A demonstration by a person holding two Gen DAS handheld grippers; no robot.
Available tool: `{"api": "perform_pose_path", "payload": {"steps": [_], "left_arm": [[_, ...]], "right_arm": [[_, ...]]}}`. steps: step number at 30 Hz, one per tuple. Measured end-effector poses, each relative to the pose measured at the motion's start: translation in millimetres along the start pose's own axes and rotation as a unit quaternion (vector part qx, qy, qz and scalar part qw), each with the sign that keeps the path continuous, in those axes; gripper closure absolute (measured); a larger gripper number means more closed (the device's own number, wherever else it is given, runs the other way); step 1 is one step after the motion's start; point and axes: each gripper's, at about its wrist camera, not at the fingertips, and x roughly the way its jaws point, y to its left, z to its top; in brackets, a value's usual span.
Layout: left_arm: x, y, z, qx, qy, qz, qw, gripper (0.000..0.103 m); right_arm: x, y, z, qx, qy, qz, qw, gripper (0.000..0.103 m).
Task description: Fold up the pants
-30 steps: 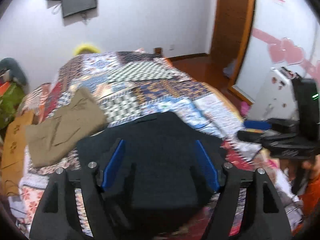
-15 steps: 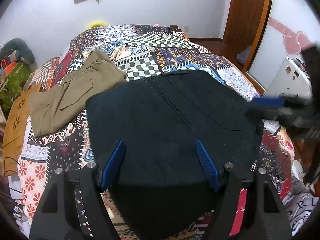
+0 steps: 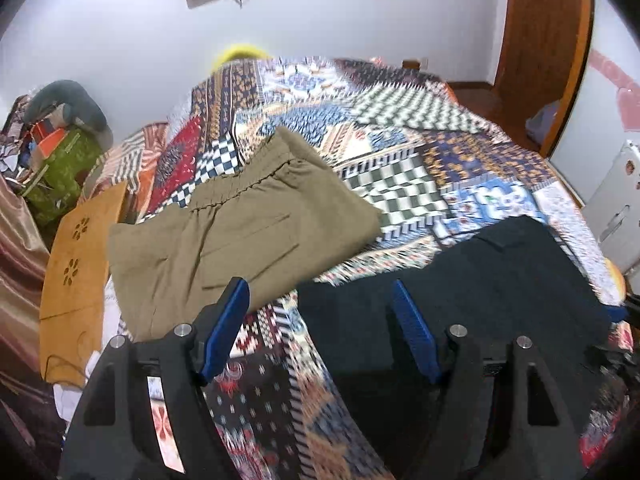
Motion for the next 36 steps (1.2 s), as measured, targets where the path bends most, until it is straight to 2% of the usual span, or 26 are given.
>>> {"api": "perform_pose_path", "payload": {"steps": [3, 7, 13, 18, 21, 26, 31, 36], "left_arm": [[33, 4, 8, 0.006, 0.029, 0.000, 0.9996, 0.030], [75, -1, 11, 0.045, 0.065, 0.014, 0.9968, 0.030], [96, -4, 2, 0.055, 0.096, -0.016, 0.9938, 0.029], [80, -6, -17, 0.072, 0.092, -0.032, 0.9926, 0.029], [72, -1, -25, 0.058, 0.097, -0.043, 0.9927, 0.029], [43, -2, -45, 0.030, 0.085, -0.030, 0.9954, 0.029], [10, -10, -69, 0.035, 0.061, -0.015, 0.9974, 0.029], [-14, -15, -94, 0.015, 0.060, -0.034, 0.9975, 0.029]], "right_arm": [[1, -3, 1, 0.001, 0.003, 0.002, 1.000, 0.039], [4, -5, 5, -0.006, 0.007, 0.006, 1.000, 0.039], [8, -6, 11, -0.018, 0.010, 0.004, 1.000, 0.039], [10, -12, 16, -0.029, 0.014, -0.010, 0.999, 0.039], [10, -19, 23, -0.029, 0.012, -0.029, 0.999, 0.039], [9, -26, 34, -0.035, 0.007, -0.060, 0.998, 0.039], [-5, -27, 40, -0.039, -0.005, -0.080, 0.996, 0.039], [-25, -24, 37, -0.040, -0.024, -0.086, 0.995, 0.039]]}}
